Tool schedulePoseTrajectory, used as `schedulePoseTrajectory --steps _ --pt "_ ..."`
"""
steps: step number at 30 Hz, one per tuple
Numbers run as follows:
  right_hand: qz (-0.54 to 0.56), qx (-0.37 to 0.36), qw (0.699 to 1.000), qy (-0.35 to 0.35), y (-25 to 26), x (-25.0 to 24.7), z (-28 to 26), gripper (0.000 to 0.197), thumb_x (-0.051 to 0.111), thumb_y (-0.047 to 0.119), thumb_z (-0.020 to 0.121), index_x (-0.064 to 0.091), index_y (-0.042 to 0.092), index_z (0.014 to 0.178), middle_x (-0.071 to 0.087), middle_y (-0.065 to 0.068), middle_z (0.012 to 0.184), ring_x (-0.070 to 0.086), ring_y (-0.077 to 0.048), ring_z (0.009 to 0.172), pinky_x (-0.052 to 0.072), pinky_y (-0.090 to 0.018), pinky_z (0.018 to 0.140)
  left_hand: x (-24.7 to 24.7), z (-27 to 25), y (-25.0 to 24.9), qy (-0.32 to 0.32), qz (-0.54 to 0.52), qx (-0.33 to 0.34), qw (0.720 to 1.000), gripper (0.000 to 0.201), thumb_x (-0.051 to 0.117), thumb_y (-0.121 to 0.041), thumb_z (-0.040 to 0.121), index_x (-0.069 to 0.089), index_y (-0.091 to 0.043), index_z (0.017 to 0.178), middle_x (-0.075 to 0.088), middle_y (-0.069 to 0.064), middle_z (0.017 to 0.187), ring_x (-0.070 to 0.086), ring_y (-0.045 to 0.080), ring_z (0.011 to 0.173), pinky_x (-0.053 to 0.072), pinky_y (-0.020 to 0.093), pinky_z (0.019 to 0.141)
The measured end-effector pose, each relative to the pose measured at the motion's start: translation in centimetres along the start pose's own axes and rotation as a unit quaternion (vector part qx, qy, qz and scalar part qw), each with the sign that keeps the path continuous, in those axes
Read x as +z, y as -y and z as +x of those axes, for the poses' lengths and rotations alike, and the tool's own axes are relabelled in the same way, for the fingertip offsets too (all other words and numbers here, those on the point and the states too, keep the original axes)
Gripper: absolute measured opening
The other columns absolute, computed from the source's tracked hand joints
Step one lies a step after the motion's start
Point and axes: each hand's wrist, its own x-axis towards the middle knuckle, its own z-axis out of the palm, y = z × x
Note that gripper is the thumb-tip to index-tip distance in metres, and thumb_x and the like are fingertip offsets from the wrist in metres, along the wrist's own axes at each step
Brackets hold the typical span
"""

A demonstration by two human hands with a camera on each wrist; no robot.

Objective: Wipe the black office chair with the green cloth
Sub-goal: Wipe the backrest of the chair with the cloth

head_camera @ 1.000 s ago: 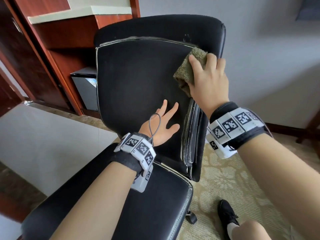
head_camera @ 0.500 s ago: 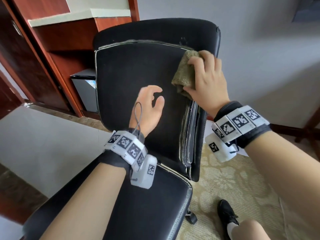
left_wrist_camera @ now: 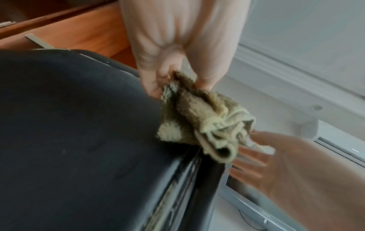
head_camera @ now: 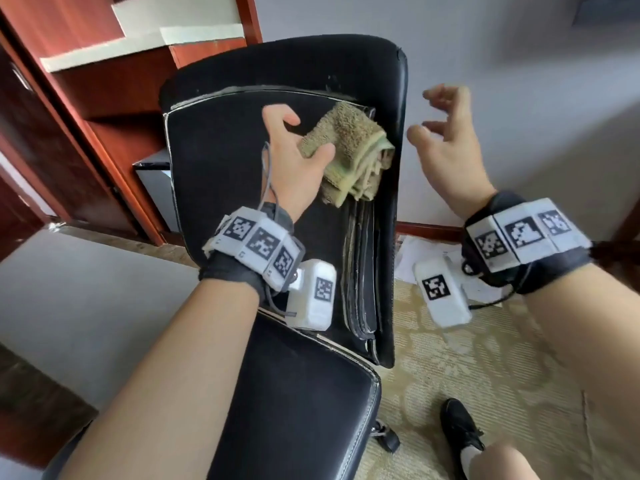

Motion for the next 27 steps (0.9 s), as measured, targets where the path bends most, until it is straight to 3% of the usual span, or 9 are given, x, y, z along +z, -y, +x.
schedulePoseTrajectory --steps 2,6,11,14,17,20,23,25,27 --pt "-0.002 0.030 0.999 0.045 -0.6 0.9 0.9 0.039 0.047 0.005 0.087 0.033 0.025 0.118 0.050 -0.004 0.119 0.059 -0.013 0.093 0.050 -0.029 0.083 -0.6 0.7 0.0 -0.032 0.030 0.035 0.998 0.039 0.060 -0.008 0.080 0.030 -0.020 0.100 0.050 -0.001 0.070 0.050 0.010 0.063 0.041 0.027 0.066" --pt "-0.023 0.010 0.999 0.043 -1.6 1.4 0.9 0.056 0.044 -0.005 0.086 0.030 0.022 0.133 0.064 -0.004 0.098 0.057 0.005 0.059 0.045 -0.012 0.059 -0.5 0.3 0.0 -0.029 0.138 0.108 0.984 0.032 0.052 0.001 0.081 0.050 -0.017 0.108 0.043 0.004 0.101 0.043 -0.008 0.087 0.029 0.001 0.072" --pt "-0.049 -0.024 0.998 0.045 -1.7 1.1 0.6 0.068 0.046 -0.006 0.087 0.026 0.025 0.144 0.060 0.002 0.101 0.054 0.013 0.063 0.040 -0.003 0.066 0.8 -1.4 -1.3 -0.045 0.288 0.152 0.944 0.027 0.052 -0.020 0.085 0.063 -0.020 0.110 0.054 0.005 0.117 0.051 0.025 0.104 0.036 0.035 0.086" --pt "-0.057 -0.037 0.996 0.052 -1.8 1.3 0.6 0.071 0.045 -0.006 0.089 0.020 0.024 0.148 0.058 -0.003 0.111 0.053 0.017 0.068 0.037 0.000 0.068 1.6 -1.8 -2.2 0.026 0.249 0.063 0.966 0.044 0.050 -0.039 0.092 0.046 -0.020 0.132 0.048 0.002 0.134 0.053 0.026 0.111 0.038 0.035 0.088" --pt "-0.046 -0.037 0.997 0.052 -2.0 1.3 0.6 0.071 0.044 -0.007 0.089 0.019 0.022 0.148 0.059 0.000 0.102 0.052 0.016 0.067 0.037 -0.001 0.069 2.1 -2.0 -1.8 0.101 0.264 0.060 0.957 0.062 0.047 -0.036 0.095 0.019 -0.023 0.149 0.019 0.006 0.155 0.031 0.030 0.136 0.039 0.039 0.095" --pt "-0.024 -0.033 0.997 0.059 -2.5 1.2 0.8 0.071 0.044 -0.006 0.089 0.018 0.024 0.148 0.059 0.001 0.097 0.050 0.008 0.061 0.039 -0.004 0.066 1.9 -1.3 -0.6 0.135 0.269 0.083 0.950 0.065 0.046 -0.028 0.097 0.011 -0.023 0.151 0.007 0.009 0.158 0.011 0.033 0.144 0.034 0.044 0.103" --pt "-0.014 -0.052 0.997 0.056 -2.7 1.5 0.8 0.071 0.042 -0.008 0.088 0.020 0.022 0.148 0.058 -0.005 0.115 0.049 -0.005 0.066 0.044 -0.009 0.067 1.4 -0.1 0.0 0.144 0.244 0.126 0.951 0.065 0.049 -0.018 0.095 0.014 -0.017 0.150 0.010 0.009 0.158 0.011 0.032 0.145 0.027 0.043 0.110" --pt "-0.012 -0.071 0.996 0.048 -3.1 1.7 0.5 0.070 0.042 -0.009 0.087 0.022 0.020 0.147 0.060 0.007 0.112 0.052 -0.019 0.073 0.047 -0.014 0.071 1.2 0.7 0.0 0.144 0.235 0.164 0.947 0.064 0.051 -0.010 0.093 0.020 -0.012 0.149 0.016 0.011 0.157 0.014 0.033 0.144 0.023 0.042 0.113" --pt "-0.013 -0.076 0.996 0.047 -3.5 1.7 0.6 0.070 0.043 -0.008 0.087 0.022 0.020 0.147 0.063 -0.003 0.110 0.053 -0.034 0.083 0.047 -0.021 0.073 1.4 1.4 0.1 0.148 0.229 0.211 0.939 0.063 0.052 -0.002 0.090 0.026 -0.009 0.147 0.021 0.014 0.155 0.014 0.037 0.143 0.021 0.046 0.115"
